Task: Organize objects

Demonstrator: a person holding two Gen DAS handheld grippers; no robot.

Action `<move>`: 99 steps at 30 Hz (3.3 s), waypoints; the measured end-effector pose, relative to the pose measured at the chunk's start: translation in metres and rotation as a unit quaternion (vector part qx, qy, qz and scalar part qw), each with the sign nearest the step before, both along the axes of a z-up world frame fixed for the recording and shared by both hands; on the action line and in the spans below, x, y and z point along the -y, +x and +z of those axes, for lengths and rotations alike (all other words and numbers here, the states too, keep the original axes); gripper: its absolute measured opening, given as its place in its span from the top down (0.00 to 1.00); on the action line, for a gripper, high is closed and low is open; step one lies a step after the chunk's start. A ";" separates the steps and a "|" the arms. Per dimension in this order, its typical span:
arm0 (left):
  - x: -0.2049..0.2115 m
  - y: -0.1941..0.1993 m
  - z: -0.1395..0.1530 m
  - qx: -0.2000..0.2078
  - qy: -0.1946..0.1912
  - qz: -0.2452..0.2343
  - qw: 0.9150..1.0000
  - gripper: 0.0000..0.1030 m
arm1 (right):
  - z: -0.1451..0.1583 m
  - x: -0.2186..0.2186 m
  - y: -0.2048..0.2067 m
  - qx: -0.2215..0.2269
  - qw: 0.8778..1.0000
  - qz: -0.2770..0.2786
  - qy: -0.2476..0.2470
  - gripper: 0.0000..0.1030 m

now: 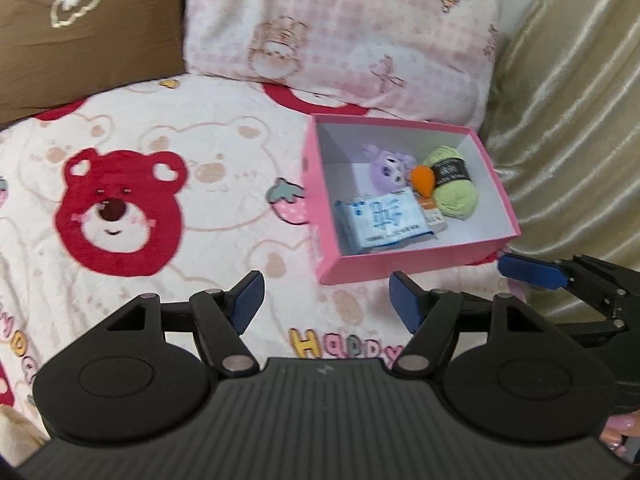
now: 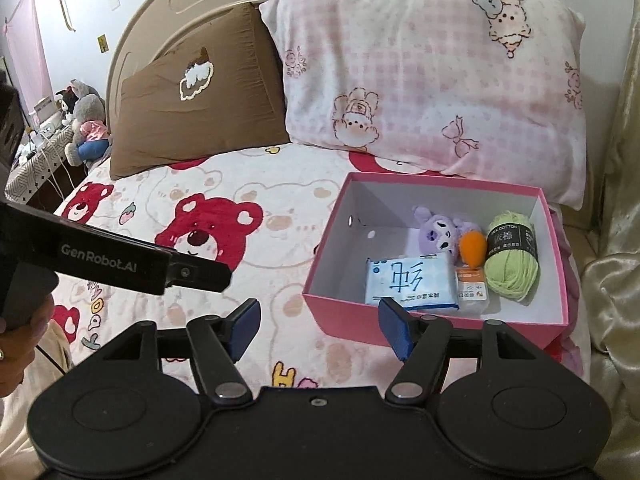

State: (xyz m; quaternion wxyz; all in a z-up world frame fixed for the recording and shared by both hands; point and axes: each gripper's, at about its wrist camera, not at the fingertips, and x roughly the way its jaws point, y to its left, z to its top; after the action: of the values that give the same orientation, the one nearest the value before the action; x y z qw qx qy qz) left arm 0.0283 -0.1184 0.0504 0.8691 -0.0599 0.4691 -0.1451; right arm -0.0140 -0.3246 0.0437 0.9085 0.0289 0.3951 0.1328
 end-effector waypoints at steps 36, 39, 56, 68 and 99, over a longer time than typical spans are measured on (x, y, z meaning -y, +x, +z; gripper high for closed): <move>-0.029 -0.016 -0.017 0.001 0.033 0.042 0.999 0.01 | -0.013 -0.032 0.000 -0.014 0.998 -0.046 -0.047 0.07; -0.031 -0.015 -0.018 -0.010 0.035 0.045 0.998 0.00 | -0.013 -0.032 -0.001 -0.016 0.998 -0.050 -0.045 0.06; -0.046 -0.018 -0.019 -0.030 0.052 0.071 0.996 0.00 | -0.009 -0.017 -0.002 -0.010 0.995 -0.084 -0.045 0.01; -0.049 -0.022 -0.017 -0.036 0.061 0.074 0.995 0.00 | -0.008 -0.016 -0.004 -0.015 0.995 -0.087 -0.045 0.01; -0.042 -0.025 -0.017 -0.051 0.089 0.074 0.992 0.00 | -0.004 -0.026 -0.012 -0.030 0.994 -0.093 -0.055 0.01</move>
State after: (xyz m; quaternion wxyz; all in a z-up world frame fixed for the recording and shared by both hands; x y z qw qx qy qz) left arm 0.0036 -0.0759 0.0333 0.8542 -0.0239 0.5182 -0.0344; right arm -0.0263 -0.2985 0.0399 0.9050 0.0191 0.4242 0.0247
